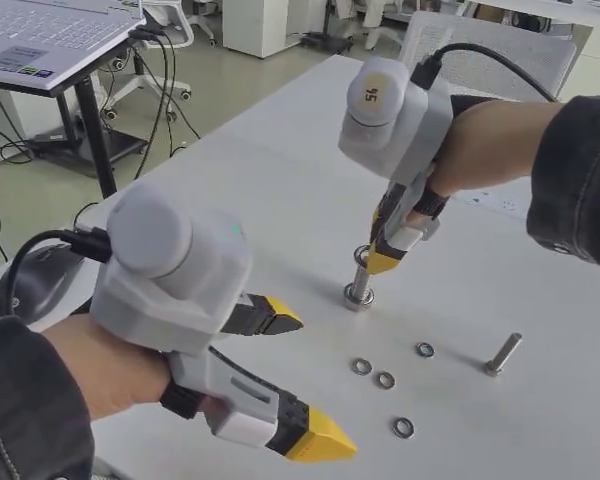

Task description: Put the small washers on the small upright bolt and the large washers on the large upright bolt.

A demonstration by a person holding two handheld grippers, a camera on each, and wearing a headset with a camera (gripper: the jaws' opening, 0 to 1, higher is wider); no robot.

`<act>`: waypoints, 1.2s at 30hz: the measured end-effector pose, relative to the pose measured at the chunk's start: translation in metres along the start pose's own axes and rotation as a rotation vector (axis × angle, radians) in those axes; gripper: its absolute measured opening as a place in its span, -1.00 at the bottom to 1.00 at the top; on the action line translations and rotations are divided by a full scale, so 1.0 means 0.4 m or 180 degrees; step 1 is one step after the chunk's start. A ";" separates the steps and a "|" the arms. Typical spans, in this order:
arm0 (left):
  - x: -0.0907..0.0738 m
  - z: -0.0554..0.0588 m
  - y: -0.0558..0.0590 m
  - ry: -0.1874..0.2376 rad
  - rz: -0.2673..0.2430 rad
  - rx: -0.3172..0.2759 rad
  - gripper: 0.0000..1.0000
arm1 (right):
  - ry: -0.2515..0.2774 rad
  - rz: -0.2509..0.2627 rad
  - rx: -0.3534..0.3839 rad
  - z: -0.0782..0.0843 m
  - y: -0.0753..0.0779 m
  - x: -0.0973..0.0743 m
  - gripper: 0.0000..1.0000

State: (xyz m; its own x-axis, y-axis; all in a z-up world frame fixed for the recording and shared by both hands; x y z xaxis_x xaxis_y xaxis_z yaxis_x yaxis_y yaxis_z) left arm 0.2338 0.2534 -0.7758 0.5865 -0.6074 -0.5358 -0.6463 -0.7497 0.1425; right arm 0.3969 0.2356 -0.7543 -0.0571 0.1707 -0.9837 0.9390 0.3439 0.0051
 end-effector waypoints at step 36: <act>-0.002 -0.001 0.000 0.0012 -0.0009 -0.0010 0.53 | -0.0079 -0.0096 0.0035 0.009 0.006 0.045 -0.51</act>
State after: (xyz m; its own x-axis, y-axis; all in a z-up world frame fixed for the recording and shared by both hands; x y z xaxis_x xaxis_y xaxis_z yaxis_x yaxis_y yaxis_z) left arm 0.2334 0.2537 -0.7750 0.5902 -0.6062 -0.5331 -0.6431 -0.7522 0.1435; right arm 0.3995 0.2360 -0.7728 -0.0772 0.1372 -0.9875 0.9407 0.3382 -0.0266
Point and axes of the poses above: the centre of the closed fingertips' face, and the gripper's own axes: x roughly forward along the fingers, y roughly to its right, z roughly out of its underside, the point moved 5 cm from there along -x, roughly backward along the fingers, and after that the axes turned 6 degrees about -z, right-handed, at the moved point
